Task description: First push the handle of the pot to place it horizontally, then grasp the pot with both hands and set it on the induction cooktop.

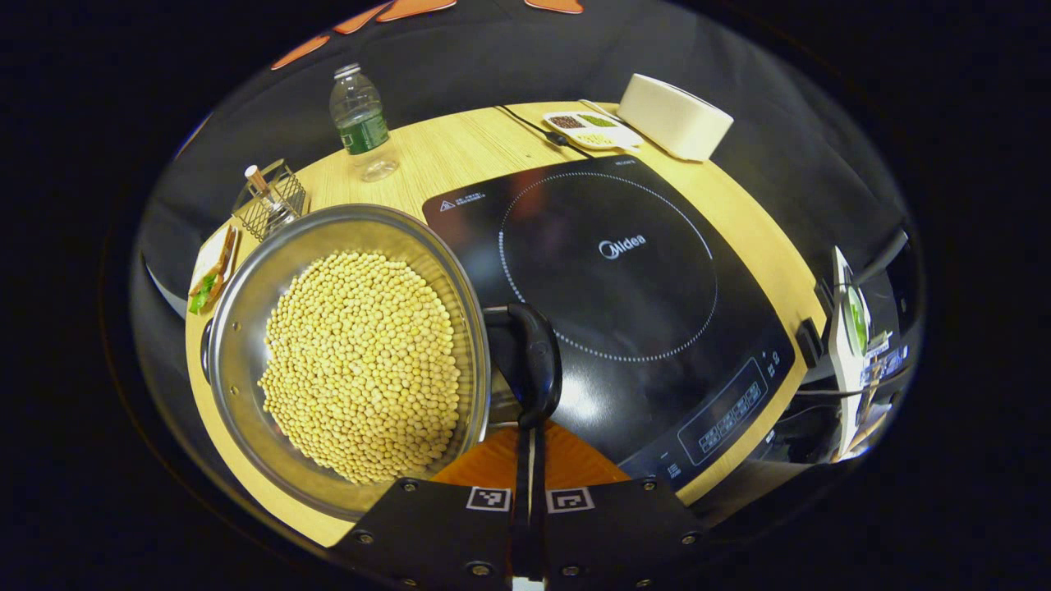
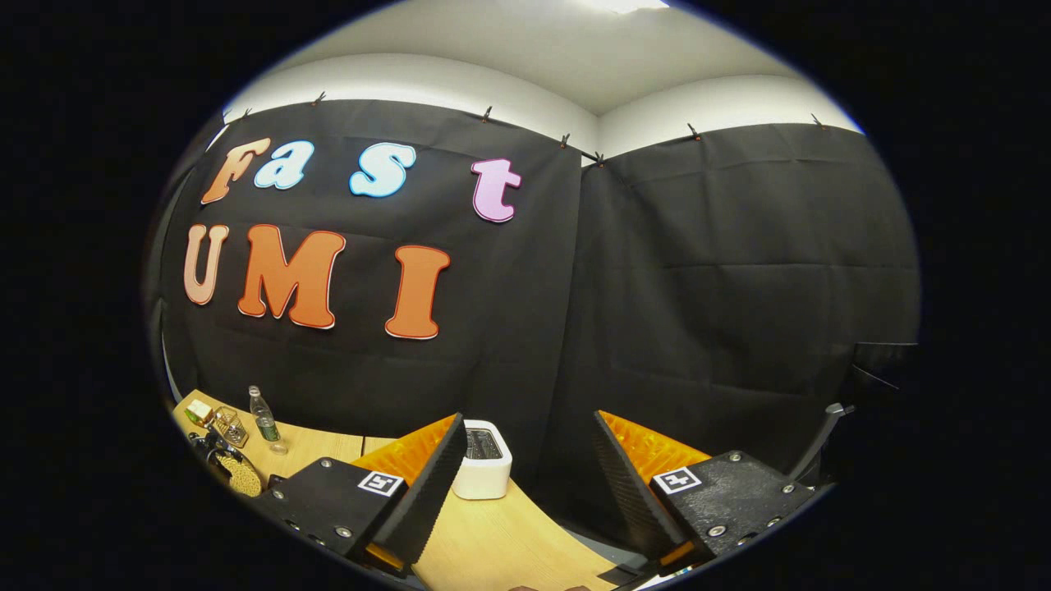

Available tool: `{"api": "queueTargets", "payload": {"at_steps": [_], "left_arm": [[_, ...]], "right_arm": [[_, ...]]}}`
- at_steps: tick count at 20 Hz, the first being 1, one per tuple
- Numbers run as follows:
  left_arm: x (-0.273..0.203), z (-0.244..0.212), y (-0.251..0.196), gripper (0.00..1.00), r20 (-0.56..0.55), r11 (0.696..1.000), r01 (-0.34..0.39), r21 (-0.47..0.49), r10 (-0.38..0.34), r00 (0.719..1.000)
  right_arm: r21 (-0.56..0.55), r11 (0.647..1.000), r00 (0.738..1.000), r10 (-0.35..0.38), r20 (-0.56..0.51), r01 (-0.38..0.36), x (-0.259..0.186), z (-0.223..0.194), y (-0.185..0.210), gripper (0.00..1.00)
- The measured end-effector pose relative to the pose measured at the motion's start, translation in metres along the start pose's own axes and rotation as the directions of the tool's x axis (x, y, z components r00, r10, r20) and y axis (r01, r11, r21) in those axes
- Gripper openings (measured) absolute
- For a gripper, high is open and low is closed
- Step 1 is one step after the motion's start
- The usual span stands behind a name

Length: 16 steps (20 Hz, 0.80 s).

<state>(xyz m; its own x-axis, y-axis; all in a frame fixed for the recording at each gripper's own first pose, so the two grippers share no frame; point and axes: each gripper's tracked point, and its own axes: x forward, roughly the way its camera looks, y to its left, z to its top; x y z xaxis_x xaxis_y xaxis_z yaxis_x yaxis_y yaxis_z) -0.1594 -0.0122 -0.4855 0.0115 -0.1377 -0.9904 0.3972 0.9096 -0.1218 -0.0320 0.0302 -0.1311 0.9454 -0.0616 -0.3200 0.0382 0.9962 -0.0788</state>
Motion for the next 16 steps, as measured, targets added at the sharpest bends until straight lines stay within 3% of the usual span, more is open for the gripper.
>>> {"api": "queueTargets", "payload": {"at_steps": [10,16], "left_arm": [[0.014,0.044,0.018,0.02,0.060,0.995,-0.023,-0.100,0.029,0.998],[0.025,0.068,0.032,0.01,0.094,0.975,-0.014,-0.224,0.036,0.995]], "right_arm": [[0.003,1.000,0.999,0.011,-0.036,-0.011,-0.004,-0.013,-0.002,0.95],[0.003,0.997,0.994,0.079,-0.082,-0.079,-0.012,-0.025,0.027,0.95]]}}
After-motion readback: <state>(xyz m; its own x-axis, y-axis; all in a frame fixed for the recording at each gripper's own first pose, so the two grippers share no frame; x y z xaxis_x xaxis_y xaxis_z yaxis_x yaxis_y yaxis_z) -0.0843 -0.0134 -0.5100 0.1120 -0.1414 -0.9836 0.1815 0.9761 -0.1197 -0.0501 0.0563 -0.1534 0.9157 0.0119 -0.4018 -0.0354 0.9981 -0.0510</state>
